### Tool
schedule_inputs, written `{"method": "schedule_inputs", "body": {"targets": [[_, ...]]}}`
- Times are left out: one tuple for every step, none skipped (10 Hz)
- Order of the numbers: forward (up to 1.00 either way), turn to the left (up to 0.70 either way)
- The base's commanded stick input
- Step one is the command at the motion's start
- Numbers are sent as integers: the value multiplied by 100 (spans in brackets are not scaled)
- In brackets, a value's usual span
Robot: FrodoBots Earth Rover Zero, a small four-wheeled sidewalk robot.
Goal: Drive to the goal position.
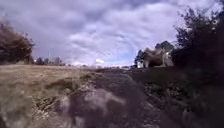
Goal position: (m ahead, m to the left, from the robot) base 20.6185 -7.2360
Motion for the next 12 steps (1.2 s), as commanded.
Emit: {"method": "schedule_inputs", "body": {"targets": [[100,0],[100,0],[100,0],[100,0],[100,0],[100,0],[100,0],[100,0],[100,0],[100,0],[100,0],[100,0]]}}
